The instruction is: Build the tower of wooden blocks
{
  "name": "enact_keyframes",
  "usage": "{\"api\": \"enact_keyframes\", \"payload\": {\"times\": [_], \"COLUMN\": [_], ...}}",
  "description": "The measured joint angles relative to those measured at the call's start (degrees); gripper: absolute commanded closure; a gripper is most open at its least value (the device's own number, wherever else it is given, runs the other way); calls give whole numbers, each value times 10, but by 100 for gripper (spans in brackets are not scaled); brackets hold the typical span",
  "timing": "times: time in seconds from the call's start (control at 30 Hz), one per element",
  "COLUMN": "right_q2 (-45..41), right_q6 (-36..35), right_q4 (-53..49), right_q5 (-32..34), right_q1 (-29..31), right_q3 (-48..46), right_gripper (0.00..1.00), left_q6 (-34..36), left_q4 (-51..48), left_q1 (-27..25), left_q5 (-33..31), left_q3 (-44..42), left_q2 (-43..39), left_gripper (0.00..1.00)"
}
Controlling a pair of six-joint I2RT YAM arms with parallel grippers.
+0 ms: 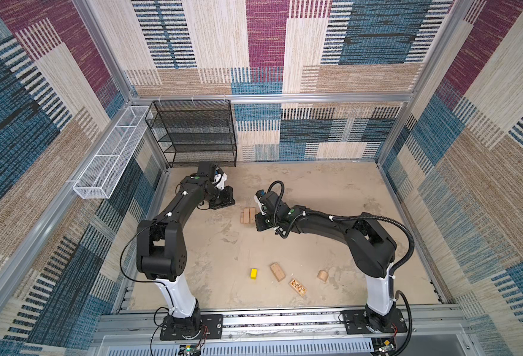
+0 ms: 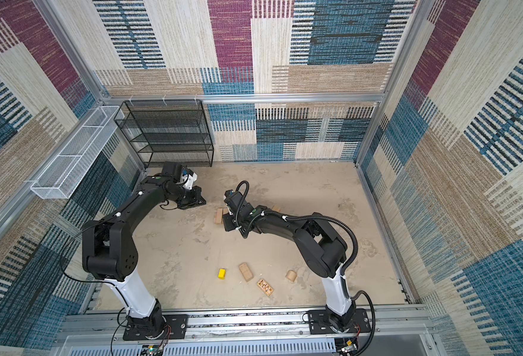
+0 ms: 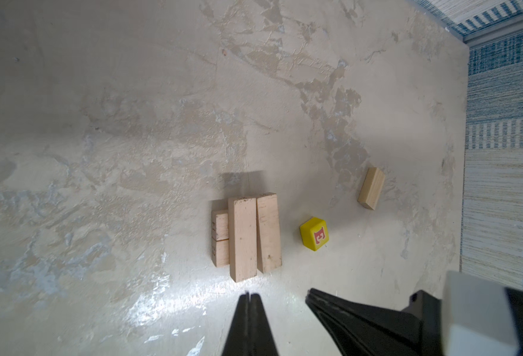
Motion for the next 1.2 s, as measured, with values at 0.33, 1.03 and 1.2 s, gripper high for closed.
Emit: {"api": "enact_keyframes", "payload": {"times": [0.33,1.03,1.2], "right_q2": [56,94,98], "right_q6": [34,38,38], "right_q4": [-3,-20,-24], "right_q5": [-33,-71,-72], "right_q1": [-31,-31,-31], "right_q3": [33,78,84], "right_gripper": [99,98,98], "left_q6": [-11,-30,-30], "left_q4": [0,-1,-1], "left_q1": [6,6,10], "left_q5": [33,89,88], "left_q3": [4,25,28], "left_q2": [54,115,121], "left_gripper": [100,100,100]}}
